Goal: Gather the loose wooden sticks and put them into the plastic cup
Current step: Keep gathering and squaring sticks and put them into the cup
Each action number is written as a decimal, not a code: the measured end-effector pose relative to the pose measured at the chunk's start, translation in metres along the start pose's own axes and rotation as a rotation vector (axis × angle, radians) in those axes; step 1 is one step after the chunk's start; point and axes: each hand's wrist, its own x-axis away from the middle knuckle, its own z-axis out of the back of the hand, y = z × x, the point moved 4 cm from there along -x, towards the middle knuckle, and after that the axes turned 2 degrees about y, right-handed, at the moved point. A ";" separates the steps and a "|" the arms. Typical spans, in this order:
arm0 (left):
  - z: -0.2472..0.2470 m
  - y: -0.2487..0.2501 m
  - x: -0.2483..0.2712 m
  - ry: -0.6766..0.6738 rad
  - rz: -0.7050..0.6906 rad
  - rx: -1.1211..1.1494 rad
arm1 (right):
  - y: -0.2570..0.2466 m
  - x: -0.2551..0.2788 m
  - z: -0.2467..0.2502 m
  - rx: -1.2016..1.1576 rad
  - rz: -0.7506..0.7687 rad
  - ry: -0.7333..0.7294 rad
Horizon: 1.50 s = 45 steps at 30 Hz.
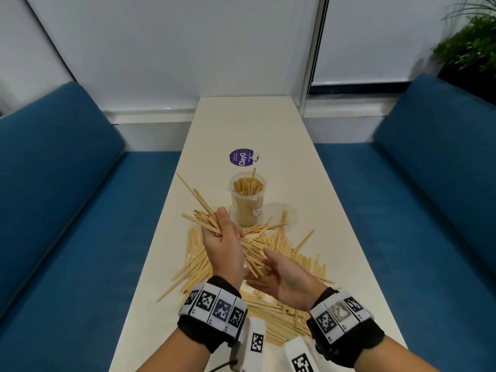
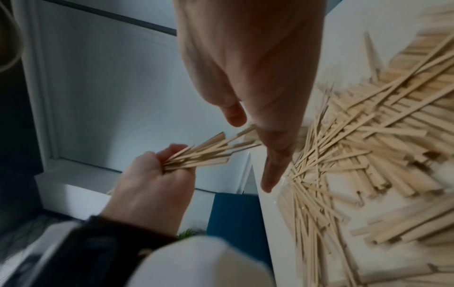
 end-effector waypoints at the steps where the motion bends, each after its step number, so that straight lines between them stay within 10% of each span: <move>1: -0.001 0.000 0.001 0.005 -0.012 -0.017 | 0.000 0.003 -0.004 -0.007 -0.011 -0.013; 18: -0.007 -0.001 0.007 -0.106 0.026 -0.015 | -0.014 0.006 -0.021 -0.221 0.077 -0.094; 24: -0.008 -0.005 0.011 -0.161 0.087 -0.161 | -0.010 0.016 -0.027 0.117 0.045 -0.182; 31: 0.001 -0.015 0.009 -0.459 0.249 -0.349 | -0.035 0.027 -0.019 0.932 0.479 0.016; 39: -0.004 -0.032 0.026 -0.838 0.369 -0.495 | -0.046 0.021 -0.022 0.834 0.540 -0.116; 45: -0.007 -0.034 0.026 -0.823 0.411 -0.573 | -0.042 0.017 -0.021 0.797 0.748 -0.018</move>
